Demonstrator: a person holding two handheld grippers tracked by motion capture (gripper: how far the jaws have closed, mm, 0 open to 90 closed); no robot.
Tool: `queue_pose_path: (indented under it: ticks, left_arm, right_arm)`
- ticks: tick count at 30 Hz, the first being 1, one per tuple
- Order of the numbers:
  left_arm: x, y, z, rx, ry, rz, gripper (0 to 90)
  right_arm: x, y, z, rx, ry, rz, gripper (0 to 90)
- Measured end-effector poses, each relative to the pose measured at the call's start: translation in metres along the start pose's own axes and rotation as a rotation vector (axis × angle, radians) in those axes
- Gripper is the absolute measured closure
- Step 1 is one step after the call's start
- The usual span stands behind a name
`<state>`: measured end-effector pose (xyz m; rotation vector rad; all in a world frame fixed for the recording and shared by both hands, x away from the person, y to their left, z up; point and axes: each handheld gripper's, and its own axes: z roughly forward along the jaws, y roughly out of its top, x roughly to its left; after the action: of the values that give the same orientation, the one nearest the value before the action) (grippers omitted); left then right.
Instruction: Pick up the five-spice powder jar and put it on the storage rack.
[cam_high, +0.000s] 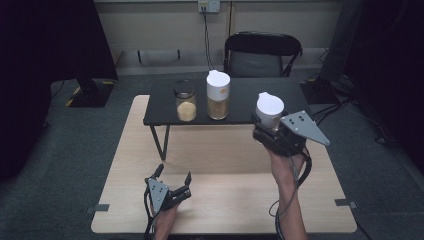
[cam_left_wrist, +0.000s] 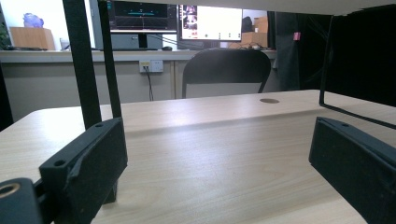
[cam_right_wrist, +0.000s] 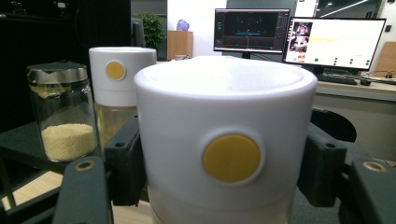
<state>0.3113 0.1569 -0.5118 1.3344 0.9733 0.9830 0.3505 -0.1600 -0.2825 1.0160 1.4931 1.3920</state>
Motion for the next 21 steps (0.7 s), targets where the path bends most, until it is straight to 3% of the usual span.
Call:
queue_pose_path:
  ticks: [12,21]
  left_arm:
    - [0.0,0.0,0.0,0.0,0.0,0.0,3.7]
    - [0.0,0.0,0.0,0.0,0.0,0.0,3.5]
  right_arm:
    - [-0.001,0.01,0.02,0.009,-0.01,0.025,30.3]
    - [-0.006,0.016,0.031,0.004,-0.023,0.009,30.3]
